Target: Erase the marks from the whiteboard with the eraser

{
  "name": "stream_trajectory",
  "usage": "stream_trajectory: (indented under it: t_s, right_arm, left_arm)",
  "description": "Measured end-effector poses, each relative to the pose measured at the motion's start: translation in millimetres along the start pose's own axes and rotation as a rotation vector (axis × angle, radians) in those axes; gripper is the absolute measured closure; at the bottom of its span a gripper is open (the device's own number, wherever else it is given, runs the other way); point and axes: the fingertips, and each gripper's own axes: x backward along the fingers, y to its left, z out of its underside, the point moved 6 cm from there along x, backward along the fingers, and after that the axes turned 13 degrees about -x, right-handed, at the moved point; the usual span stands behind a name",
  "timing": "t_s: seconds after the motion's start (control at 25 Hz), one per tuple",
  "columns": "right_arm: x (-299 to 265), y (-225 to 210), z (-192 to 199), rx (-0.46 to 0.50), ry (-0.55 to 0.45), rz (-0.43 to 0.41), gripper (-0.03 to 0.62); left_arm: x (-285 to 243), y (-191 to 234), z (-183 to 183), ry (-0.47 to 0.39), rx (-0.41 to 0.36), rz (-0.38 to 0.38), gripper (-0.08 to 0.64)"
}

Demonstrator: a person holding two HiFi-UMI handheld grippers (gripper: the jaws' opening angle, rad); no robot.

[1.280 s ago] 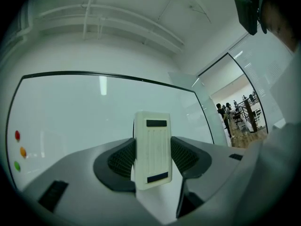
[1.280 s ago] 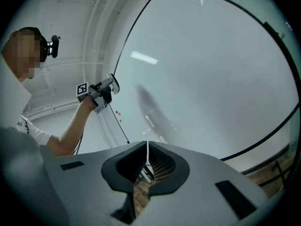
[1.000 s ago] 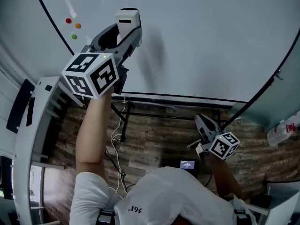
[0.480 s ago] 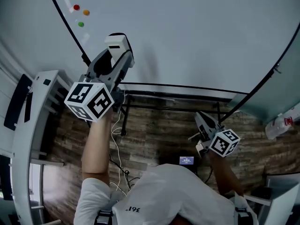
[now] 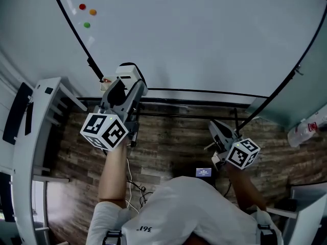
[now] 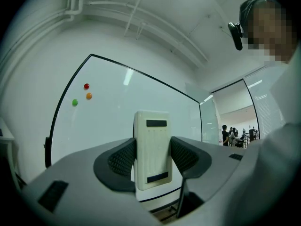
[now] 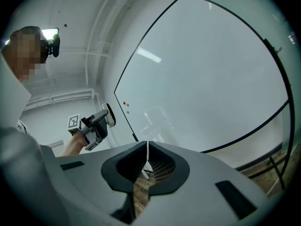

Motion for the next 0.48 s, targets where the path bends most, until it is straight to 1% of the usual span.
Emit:
stream_trajectory:
  t_s: [0.28, 0.48]
  right_arm:
    - [5.2, 5.6, 4.7, 0.004, 0.0, 0.012, 0.565]
    - [7.1, 12.6, 10.3, 0.005, -0.005, 0.017, 0.565]
  left_arm:
    - [18.8, -10.3, 33.1, 0.037, 0.062, 0.004, 0.321]
    - [35.3, -16.3, 50.8, 0.043, 0.116, 0.011, 0.321]
